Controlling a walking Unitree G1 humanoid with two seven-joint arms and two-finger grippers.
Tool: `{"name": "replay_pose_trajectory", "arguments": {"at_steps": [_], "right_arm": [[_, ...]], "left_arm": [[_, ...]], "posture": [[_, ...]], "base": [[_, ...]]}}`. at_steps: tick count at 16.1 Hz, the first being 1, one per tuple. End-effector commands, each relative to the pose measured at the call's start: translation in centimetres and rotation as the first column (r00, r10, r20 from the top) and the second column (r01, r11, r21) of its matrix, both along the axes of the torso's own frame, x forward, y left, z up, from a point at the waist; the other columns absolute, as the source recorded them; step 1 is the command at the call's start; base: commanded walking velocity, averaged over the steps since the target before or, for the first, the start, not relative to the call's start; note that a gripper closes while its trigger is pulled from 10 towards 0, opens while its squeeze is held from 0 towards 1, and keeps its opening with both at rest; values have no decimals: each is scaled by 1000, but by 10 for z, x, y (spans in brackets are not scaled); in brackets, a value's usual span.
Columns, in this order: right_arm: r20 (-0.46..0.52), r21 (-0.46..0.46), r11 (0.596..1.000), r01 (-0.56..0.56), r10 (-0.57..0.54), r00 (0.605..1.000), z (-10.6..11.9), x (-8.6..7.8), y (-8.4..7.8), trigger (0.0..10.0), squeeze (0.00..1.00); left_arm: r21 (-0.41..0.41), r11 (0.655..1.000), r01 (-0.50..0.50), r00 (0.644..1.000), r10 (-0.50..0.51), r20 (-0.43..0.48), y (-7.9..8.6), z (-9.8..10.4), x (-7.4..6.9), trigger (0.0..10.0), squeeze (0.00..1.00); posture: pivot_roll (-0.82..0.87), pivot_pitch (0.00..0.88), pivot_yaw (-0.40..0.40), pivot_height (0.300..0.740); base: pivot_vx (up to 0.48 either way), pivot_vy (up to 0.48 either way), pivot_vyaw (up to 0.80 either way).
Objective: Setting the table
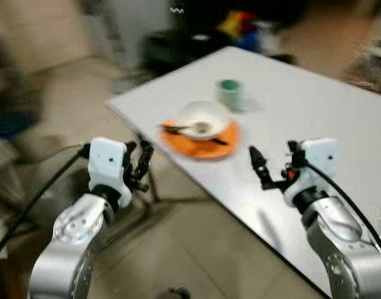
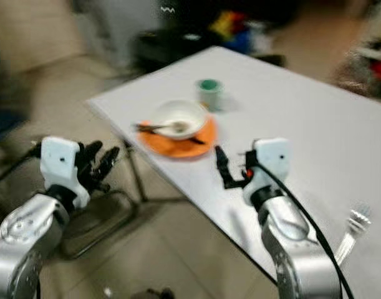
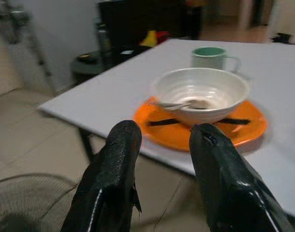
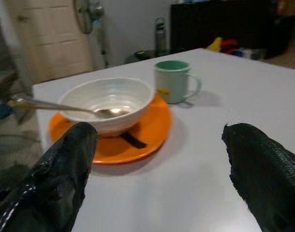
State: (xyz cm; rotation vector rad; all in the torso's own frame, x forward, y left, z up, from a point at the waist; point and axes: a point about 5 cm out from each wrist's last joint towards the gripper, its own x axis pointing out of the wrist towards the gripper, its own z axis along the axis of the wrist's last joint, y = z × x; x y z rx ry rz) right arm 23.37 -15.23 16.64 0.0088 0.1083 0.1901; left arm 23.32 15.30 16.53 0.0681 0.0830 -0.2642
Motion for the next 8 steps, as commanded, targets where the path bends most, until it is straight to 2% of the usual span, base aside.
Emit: {"name": "replay_pose_trajectory", "arguments": {"at_steps": [1,2,5,8], "right_arm": [[19,14,1000,-26,26,999,3,2,7,10000,1000],[23,27,999,-21,20,1000,3,2,7,10000,1000],[34,50,999,-1,0,999,5,4,6,10000,1000],[33,-4,1000,27,-26,999,2,5,5,10000,1000]], "left_arm": [[8,1000,-8,1000,8,21,3,6,1,10000,0],[6,1000,-2,1000,2,22,2,7,2,10000,0],[10,1000,-1,1000,0,24,3,8,4,10000,0],[18,1000,9,1000,-9,22,4,9,5,10000,0]], "posture": [[75,0,49,740],[75,0,51,740],[81,0,52,740],[77,0,64,740]], "base": [[0,0,800],[0,292,800],[0,311,0],[0,312,0]]}}
